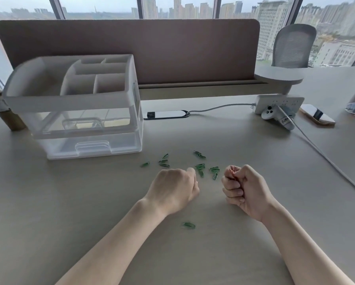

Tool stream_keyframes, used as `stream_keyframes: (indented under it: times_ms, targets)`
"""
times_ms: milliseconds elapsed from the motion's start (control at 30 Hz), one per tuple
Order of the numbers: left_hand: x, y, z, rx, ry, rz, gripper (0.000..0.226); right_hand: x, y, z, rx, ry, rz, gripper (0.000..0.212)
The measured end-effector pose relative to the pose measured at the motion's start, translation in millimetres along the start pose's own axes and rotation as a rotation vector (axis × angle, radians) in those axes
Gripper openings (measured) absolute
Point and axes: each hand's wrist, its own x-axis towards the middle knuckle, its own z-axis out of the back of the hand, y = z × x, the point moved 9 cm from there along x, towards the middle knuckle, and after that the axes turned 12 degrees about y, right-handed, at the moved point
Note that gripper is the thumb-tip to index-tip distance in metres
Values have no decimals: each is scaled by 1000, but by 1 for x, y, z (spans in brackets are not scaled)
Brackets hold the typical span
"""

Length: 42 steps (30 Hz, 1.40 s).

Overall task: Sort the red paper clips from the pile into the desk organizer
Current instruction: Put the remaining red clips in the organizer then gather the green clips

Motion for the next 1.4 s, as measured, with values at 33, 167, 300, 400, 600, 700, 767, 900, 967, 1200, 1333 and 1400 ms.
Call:
stream_keyframes:
  times_ms: [33,167,300,400,600,700,767,900,967,1200,1333,1400]
  targets:
    - [-2,7,4,-88,-20,26,22,2,1,-3,-24,-2,5,7]
    - [-9,44,5,-626,-5,161,20,13,7,-25,-89,30,26,6]
    - [-16,83,6,-1113,-78,292,30,41,20,-63,-115,101,58,7]
    - [-25,113,5,-1493,-158,414,33,66,29,-98,-144,148,80,13]
    - [-48,173,33,-1797,-471,435,34,109,47,-164,-169,205,124,30]
    - [-58,205,60,-1820,-607,383,35,127,60,-186,-169,209,156,29]
    - [-61,228,85,-1812,-690,330,38,139,73,-201,-151,217,186,29]
    - [-53,275,137,-1709,-810,276,41,158,101,-227,-128,237,252,25]
    - [-40,297,158,-1689,-837,268,38,167,113,-237,-125,241,279,14]
    - [12,324,191,-1647,-773,286,28,193,136,-256,-147,251,333,9]
    - [22,326,194,-1648,-783,238,24,200,139,-256,-147,236,339,6]
    - [24,327,196,-1672,-809,180,24,202,140,-253,-126,226,338,10]
